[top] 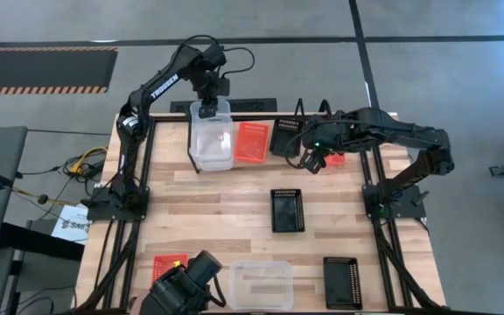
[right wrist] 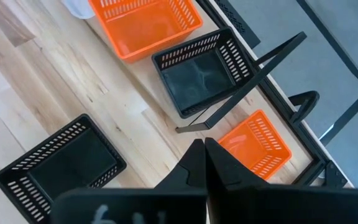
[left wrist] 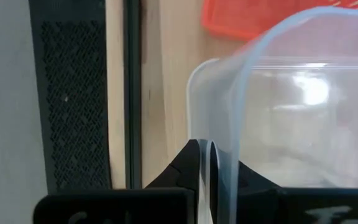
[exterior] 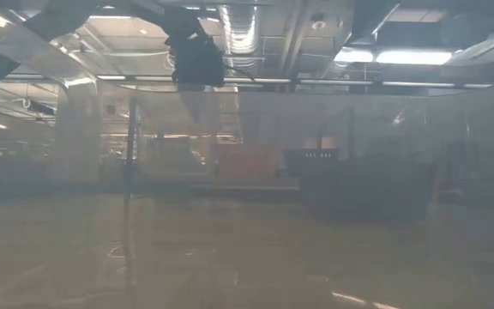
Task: Stack baskets on shelf by color
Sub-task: Stack the top transparent bin on top of the transparent bin on the shelf
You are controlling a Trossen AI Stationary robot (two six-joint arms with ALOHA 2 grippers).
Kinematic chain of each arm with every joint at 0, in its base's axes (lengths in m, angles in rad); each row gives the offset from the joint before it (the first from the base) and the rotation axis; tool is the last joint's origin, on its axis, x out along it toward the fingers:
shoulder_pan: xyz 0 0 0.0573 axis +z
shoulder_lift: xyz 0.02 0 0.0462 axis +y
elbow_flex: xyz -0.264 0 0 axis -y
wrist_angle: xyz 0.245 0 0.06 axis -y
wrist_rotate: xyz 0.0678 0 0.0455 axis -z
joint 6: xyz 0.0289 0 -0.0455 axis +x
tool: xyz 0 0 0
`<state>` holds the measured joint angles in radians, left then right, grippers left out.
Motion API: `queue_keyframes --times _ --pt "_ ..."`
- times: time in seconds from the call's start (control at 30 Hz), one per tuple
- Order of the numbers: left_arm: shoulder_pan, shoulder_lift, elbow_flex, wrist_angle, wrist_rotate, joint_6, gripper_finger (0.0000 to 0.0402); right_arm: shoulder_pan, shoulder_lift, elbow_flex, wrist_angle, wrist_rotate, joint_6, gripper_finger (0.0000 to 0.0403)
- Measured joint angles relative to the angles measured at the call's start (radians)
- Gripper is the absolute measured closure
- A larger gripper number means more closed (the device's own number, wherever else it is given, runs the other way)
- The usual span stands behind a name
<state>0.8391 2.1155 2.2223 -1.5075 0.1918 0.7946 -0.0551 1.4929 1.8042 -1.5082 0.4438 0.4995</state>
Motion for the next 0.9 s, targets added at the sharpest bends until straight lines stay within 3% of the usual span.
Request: queue_keyframes --times 0.13,0.3,0.9 --pt "0.000 0.000 0.000 -0.003 -0.058 -0.035 0.0402 0.000 0.000 0.000 0.000 0.000 0.000 0.0398" --pt "-0.001 0.000 0.000 -0.002 0.007 -0.023 0.0402 0.000 0.000 0.000 0.000 0.000 0.000 0.0397" --pt "-0.008 0.098 -0.002 -0.027 -0.007 -0.036 0.0402 0.003 0.000 0.000 0.000 0.000 -0.001 0.0395"
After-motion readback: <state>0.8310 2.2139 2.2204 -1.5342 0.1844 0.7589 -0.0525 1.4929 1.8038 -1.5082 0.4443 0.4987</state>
